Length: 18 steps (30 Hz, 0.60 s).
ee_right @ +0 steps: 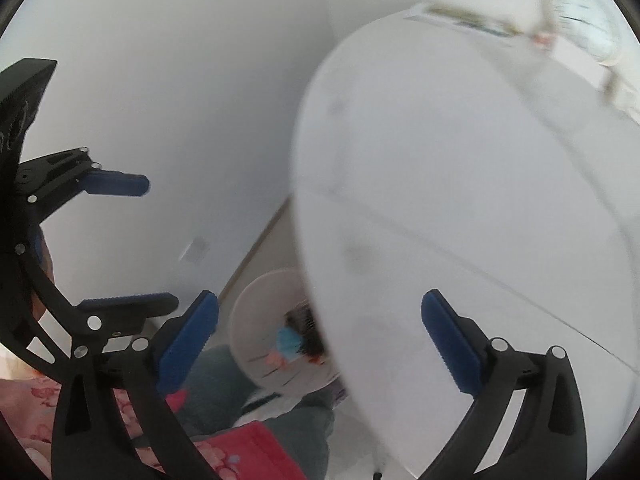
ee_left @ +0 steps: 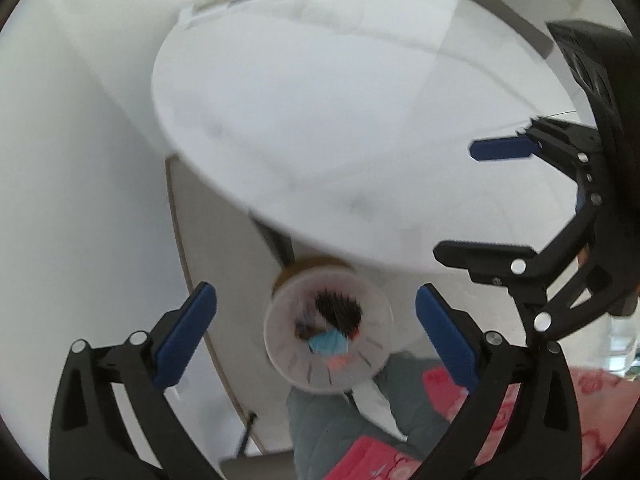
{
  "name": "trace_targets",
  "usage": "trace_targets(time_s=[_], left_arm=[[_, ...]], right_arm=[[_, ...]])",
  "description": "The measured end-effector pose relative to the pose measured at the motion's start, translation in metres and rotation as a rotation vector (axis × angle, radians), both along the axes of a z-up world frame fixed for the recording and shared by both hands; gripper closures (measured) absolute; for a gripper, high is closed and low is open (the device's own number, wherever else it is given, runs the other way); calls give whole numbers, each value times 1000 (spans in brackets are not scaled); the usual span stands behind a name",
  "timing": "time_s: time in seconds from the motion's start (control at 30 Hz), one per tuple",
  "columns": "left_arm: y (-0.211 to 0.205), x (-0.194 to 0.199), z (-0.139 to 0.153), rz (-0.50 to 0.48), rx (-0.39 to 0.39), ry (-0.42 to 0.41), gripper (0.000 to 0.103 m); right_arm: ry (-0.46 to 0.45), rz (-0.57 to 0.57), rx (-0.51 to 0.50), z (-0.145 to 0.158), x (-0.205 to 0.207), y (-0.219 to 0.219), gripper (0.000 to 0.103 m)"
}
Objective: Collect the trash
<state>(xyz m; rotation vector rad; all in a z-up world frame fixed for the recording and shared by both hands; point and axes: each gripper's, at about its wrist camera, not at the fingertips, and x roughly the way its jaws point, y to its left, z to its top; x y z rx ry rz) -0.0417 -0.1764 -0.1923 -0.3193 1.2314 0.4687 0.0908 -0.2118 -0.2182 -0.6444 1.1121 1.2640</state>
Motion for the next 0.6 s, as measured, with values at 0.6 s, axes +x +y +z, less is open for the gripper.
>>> trace_targets(time_s=[0.6], left_arm=[[22,100,46,-723,19,-121,8]], right_arm=[[-135,-1089,23,48,-6,-91,2]])
